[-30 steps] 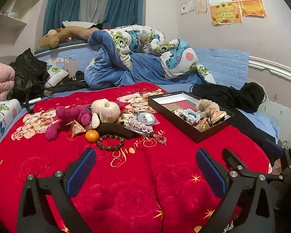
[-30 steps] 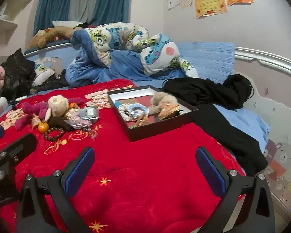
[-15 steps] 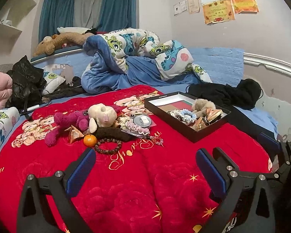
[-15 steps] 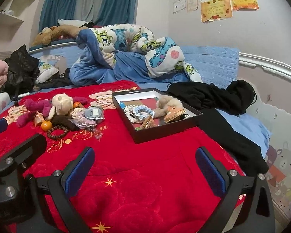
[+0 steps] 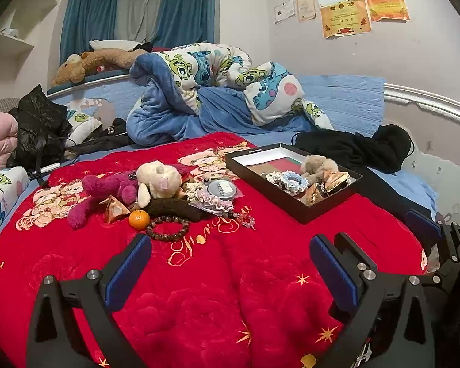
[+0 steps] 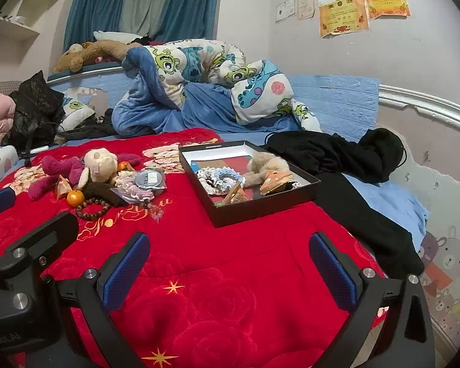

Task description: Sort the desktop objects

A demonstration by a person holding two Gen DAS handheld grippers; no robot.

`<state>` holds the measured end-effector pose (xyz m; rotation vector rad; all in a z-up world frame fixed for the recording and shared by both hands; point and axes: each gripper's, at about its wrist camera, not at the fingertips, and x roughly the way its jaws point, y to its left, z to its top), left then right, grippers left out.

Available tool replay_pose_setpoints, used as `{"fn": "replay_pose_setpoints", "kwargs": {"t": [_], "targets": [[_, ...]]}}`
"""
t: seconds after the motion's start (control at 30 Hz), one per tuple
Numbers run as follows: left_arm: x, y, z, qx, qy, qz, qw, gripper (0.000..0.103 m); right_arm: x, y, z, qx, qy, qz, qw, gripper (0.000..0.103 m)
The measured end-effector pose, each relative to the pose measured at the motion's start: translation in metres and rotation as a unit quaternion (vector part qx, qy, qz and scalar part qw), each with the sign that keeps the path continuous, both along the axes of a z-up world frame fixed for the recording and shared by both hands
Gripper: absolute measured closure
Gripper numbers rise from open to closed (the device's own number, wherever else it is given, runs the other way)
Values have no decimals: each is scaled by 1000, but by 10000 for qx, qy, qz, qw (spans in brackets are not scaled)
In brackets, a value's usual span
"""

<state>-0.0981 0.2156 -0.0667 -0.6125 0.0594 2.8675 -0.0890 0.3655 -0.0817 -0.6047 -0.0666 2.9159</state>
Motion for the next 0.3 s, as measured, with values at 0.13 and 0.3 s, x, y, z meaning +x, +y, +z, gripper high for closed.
{"fn": "replay_pose_setpoints", "kwargs": {"t": [0.13,0.3], "targets": [[-1,-1,-1,48,-47,-12,10000,0,0,0,0,5,5,-2,10000,0],[-2,-2,-2,39,-114,-14,9999,0,0,1,-1,24,-11,-11,10000,0]]}}
